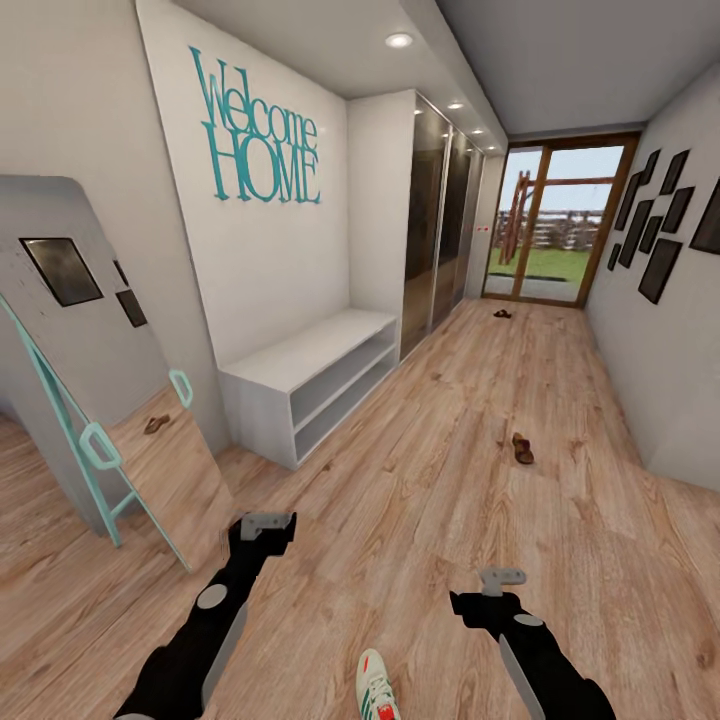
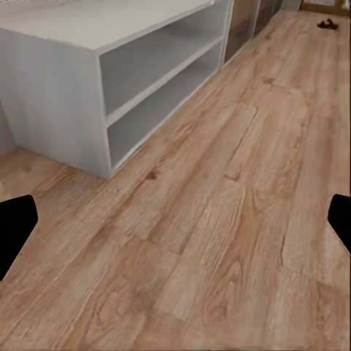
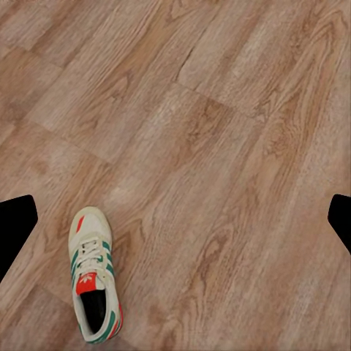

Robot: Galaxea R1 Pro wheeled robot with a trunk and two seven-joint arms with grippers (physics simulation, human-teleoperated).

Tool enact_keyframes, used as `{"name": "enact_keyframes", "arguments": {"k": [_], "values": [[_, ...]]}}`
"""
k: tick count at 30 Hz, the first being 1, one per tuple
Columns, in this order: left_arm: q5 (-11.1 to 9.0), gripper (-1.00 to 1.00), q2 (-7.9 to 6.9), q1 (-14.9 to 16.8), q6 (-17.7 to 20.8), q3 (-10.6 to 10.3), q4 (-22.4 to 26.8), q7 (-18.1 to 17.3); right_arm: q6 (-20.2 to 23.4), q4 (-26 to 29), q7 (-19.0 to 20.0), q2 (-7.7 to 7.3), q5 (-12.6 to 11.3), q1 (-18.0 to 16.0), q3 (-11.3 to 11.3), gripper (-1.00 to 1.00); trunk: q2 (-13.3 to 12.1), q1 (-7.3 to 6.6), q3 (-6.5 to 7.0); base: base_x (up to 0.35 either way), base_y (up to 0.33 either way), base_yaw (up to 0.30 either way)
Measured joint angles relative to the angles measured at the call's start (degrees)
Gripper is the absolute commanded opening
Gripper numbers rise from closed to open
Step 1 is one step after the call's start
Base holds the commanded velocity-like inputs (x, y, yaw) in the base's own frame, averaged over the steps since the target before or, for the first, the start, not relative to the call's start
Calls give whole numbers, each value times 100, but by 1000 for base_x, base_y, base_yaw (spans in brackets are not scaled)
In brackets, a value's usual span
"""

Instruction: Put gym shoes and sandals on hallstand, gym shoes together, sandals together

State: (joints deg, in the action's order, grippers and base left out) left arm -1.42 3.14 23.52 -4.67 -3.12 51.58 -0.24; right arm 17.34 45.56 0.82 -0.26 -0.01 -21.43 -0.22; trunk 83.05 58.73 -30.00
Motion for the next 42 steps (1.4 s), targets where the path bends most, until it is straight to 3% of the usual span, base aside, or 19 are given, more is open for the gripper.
{"name": "enact_keyframes", "arguments": {"k": [3, 6, 11, 24, 28, 30, 42], "values": [[-4, 100, 77, 0, -3, -302, -3, -1, -1, -2, -1, 4, 8, 0, 6, 100, 0, 0, 0, 0, 0, 0], [-11, 100, 186, -1, -1, -862, -11, 10, 0, -4, -2, 13, 14, 0, 11, 100, 0, 0, 0, 0, 0, 0], [-18, 100, 226, -6, 0, -1223, -21, 21, -1, -8, -2, 17, 16, 0, 26, 100, 0, 0, 0, 0, 0, 0], [-10, 100, 111, -2, 0, -1176, -23, 38, -30, -44, -2, 23, 16, 0, 30, 100, 0, 0, 0, 0, 0, 0], [-6, 100, 44, -5, 5, -972, -12, 40, -47, -52, -5, 25, 16, 0, 30, 100, 0, 0, 0, 0, 0, 0], [-2, 100, 20, -1, 2, -735, 7, 41, -52, -56, -3, 26, 11, 0, 30, 100, 0, 0, 0, 0, 0, 0], [-1, 100, -101, 8, 0, -694, 99, 40, -139, -92, -2, 28, -23, 0, 30, 100, 0, 0, 0, 0, 0, 0]]}}
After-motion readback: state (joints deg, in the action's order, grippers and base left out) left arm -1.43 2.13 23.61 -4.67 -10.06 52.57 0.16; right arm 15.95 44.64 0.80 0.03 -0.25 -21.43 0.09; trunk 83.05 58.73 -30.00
